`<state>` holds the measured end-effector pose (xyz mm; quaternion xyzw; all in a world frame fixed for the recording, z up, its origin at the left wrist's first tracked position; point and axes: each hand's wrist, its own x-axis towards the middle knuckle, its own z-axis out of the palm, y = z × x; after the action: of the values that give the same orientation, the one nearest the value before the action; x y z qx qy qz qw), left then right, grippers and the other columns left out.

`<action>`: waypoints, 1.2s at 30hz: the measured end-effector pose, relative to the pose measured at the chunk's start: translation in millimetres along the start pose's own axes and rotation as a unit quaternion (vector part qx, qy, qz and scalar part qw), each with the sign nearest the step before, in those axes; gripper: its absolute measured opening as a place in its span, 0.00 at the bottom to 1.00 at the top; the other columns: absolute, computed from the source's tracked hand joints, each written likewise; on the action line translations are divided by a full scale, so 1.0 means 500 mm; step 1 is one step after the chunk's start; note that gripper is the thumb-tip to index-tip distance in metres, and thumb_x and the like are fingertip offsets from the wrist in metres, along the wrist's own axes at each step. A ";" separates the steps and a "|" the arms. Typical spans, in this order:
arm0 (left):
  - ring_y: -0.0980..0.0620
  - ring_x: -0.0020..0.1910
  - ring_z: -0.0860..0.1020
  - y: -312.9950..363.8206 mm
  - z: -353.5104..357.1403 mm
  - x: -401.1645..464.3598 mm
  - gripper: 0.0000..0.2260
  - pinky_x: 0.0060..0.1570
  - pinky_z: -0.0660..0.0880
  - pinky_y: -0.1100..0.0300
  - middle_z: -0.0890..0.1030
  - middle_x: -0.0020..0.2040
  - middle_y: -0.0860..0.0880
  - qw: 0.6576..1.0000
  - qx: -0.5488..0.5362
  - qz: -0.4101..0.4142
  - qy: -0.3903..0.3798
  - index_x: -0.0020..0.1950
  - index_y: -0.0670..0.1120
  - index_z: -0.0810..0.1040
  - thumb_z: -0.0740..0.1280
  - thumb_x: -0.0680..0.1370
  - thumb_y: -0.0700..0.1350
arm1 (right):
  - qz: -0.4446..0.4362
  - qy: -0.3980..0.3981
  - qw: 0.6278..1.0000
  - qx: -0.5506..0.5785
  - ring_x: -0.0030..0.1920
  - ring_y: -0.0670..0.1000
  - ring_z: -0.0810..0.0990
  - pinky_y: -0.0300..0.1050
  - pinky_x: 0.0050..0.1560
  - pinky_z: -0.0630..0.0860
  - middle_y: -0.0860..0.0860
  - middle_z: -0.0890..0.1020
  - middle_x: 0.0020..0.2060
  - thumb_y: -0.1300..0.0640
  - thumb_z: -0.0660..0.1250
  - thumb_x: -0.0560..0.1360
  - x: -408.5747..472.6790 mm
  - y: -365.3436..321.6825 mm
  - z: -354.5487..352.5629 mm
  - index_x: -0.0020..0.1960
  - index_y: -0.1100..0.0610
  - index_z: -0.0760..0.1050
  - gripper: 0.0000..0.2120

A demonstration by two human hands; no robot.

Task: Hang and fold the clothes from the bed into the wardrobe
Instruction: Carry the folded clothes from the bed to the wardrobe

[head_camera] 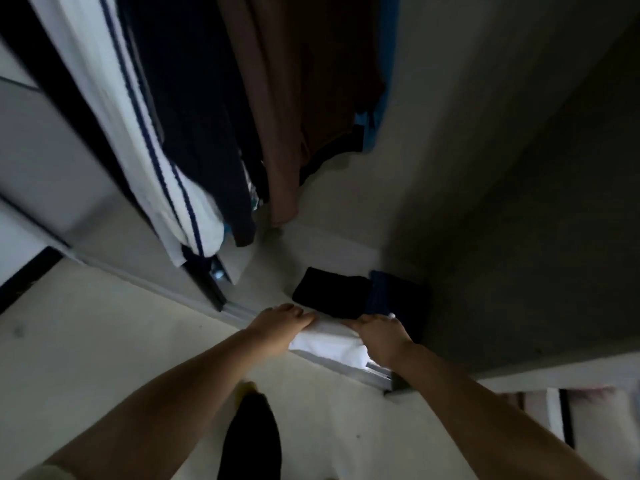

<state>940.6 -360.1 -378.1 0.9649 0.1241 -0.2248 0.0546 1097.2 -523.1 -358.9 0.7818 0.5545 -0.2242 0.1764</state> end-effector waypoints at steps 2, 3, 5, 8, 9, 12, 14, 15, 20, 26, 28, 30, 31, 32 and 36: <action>0.44 0.66 0.68 -0.041 0.002 0.058 0.33 0.58 0.71 0.49 0.69 0.67 0.46 1.000 -0.006 0.018 -0.006 0.78 0.52 0.53 0.62 0.76 0.38 | 0.023 -0.009 1.000 0.017 0.66 0.58 0.71 0.55 0.66 0.66 0.53 0.71 0.67 0.66 0.62 0.74 0.052 0.006 0.002 0.77 0.45 0.55 0.36; 0.44 0.66 0.68 -0.063 0.002 0.088 0.33 0.58 0.72 0.50 0.69 0.67 0.46 1.000 -0.007 0.024 -0.003 0.78 0.53 0.53 0.62 0.76 0.38 | 0.036 -0.012 0.999 0.025 0.66 0.58 0.72 0.56 0.67 0.65 0.53 0.71 0.67 0.66 0.62 0.74 0.078 0.009 0.000 0.77 0.45 0.55 0.36; 0.44 0.66 0.69 -0.116 0.002 0.161 0.33 0.59 0.73 0.50 0.69 0.68 0.45 0.999 -0.005 0.046 0.001 0.78 0.54 0.52 0.61 0.76 0.37 | 0.065 -0.020 0.996 0.050 0.66 0.59 0.71 0.57 0.68 0.65 0.54 0.70 0.68 0.66 0.63 0.74 0.143 0.021 -0.003 0.77 0.45 0.55 0.36; 0.44 0.65 0.70 -0.168 0.014 0.261 0.34 0.58 0.73 0.51 0.70 0.68 0.45 0.997 0.000 0.075 0.006 0.78 0.54 0.52 0.60 0.76 0.36 | 0.091 -0.025 0.991 0.094 0.66 0.61 0.71 0.57 0.66 0.69 0.55 0.70 0.68 0.68 0.60 0.74 0.234 0.050 0.004 0.77 0.46 0.57 0.35; 0.44 0.65 0.70 -0.182 0.023 0.296 0.34 0.58 0.72 0.52 0.70 0.68 0.46 0.996 0.007 0.084 0.005 0.78 0.54 0.52 0.60 0.76 0.36 | 0.094 -0.027 0.989 0.109 0.66 0.60 0.72 0.55 0.65 0.70 0.55 0.70 0.68 0.69 0.59 0.75 0.266 0.062 0.011 0.76 0.47 0.58 0.34; 0.45 0.66 0.70 -0.224 0.071 0.431 0.32 0.59 0.70 0.54 0.69 0.69 0.46 0.995 0.006 0.095 0.002 0.78 0.54 0.53 0.61 0.77 0.40 | 0.097 -0.031 0.984 0.145 0.66 0.58 0.73 0.51 0.62 0.72 0.56 0.71 0.69 0.66 0.59 0.76 0.386 0.116 0.056 0.76 0.49 0.59 0.31; 0.45 0.67 0.70 -0.254 0.110 0.540 0.32 0.62 0.69 0.55 0.68 0.71 0.46 0.995 -0.015 0.095 0.010 0.78 0.54 0.54 0.63 0.77 0.43 | 0.101 -0.021 0.984 0.145 0.66 0.58 0.72 0.50 0.61 0.71 0.56 0.70 0.69 0.65 0.59 0.77 0.487 0.166 0.095 0.76 0.50 0.59 0.30; 0.45 0.68 0.69 -0.270 0.126 0.589 0.32 0.64 0.68 0.55 0.67 0.72 0.46 0.995 -0.025 0.096 0.015 0.78 0.54 0.55 0.64 0.77 0.43 | 0.106 -0.014 0.984 0.141 0.66 0.58 0.72 0.50 0.60 0.72 0.57 0.70 0.69 0.65 0.58 0.77 0.536 0.188 0.110 0.76 0.51 0.58 0.29; 0.45 0.71 0.65 -0.335 0.260 0.799 0.31 0.66 0.67 0.53 0.67 0.72 0.46 0.983 -0.078 0.106 0.125 0.76 0.51 0.61 0.61 0.75 0.34 | 0.160 0.064 0.981 0.091 0.69 0.60 0.65 0.59 0.64 0.70 0.56 0.67 0.69 0.62 0.63 0.75 0.750 0.253 0.234 0.77 0.48 0.53 0.34; 0.41 0.67 0.73 -0.325 0.552 0.928 0.28 0.56 0.76 0.46 0.72 0.70 0.46 0.980 -0.010 0.095 0.174 0.71 0.50 0.71 0.54 0.71 0.36 | 0.230 0.096 0.964 0.093 0.77 0.61 0.38 0.71 0.70 0.44 0.55 0.45 0.78 0.61 0.57 0.79 0.919 0.209 0.537 0.78 0.48 0.40 0.35; 0.44 0.64 0.75 -0.313 0.656 0.947 0.30 0.55 0.77 0.44 0.75 0.68 0.48 0.981 0.059 0.107 0.151 0.68 0.52 0.74 0.67 0.67 0.38 | 0.240 0.067 0.964 0.098 0.71 0.64 0.27 0.74 0.69 0.41 0.56 0.33 0.76 0.63 0.59 0.79 0.951 0.175 0.640 0.76 0.47 0.30 0.42; 0.44 0.66 0.74 -0.309 0.718 0.958 0.38 0.58 0.75 0.42 0.74 0.69 0.49 0.985 0.053 0.094 0.132 0.69 0.53 0.73 0.77 0.59 0.39 | 0.258 0.078 0.957 0.106 0.67 0.65 0.22 0.76 0.67 0.40 0.56 0.26 0.71 0.65 0.60 0.78 0.967 0.154 0.698 0.72 0.47 0.24 0.46; 0.43 0.67 0.73 -0.310 0.740 0.963 0.42 0.58 0.74 0.41 0.73 0.70 0.48 0.987 0.039 0.086 0.129 0.70 0.52 0.72 0.79 0.56 0.39 | 0.263 0.089 0.954 0.109 0.67 0.65 0.22 0.76 0.67 0.39 0.56 0.24 0.70 0.66 0.60 0.77 0.973 0.148 0.715 0.71 0.48 0.22 0.47; 0.43 0.69 0.70 -0.309 0.752 0.969 0.44 0.60 0.72 0.40 0.70 0.72 0.48 0.989 0.032 0.076 0.125 0.72 0.52 0.69 0.78 0.57 0.38 | 0.264 0.094 0.954 0.108 0.66 0.65 0.21 0.76 0.66 0.38 0.56 0.24 0.69 0.68 0.59 0.77 0.978 0.147 0.724 0.70 0.48 0.22 0.47; 0.44 0.77 0.43 -0.312 0.772 0.988 0.46 0.71 0.49 0.38 0.43 0.79 0.51 0.993 0.032 0.066 0.092 0.76 0.57 0.38 0.67 0.71 0.37 | 0.251 0.049 0.962 0.096 0.66 0.65 0.20 0.76 0.67 0.38 0.58 0.24 0.70 0.65 0.61 0.77 0.983 0.164 0.716 0.70 0.48 0.21 0.48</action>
<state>1166.2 -165.7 -951.4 0.9889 0.0572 -0.1349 0.0265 1259.3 -350.3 -924.8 0.9191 0.3243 -0.1865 0.1235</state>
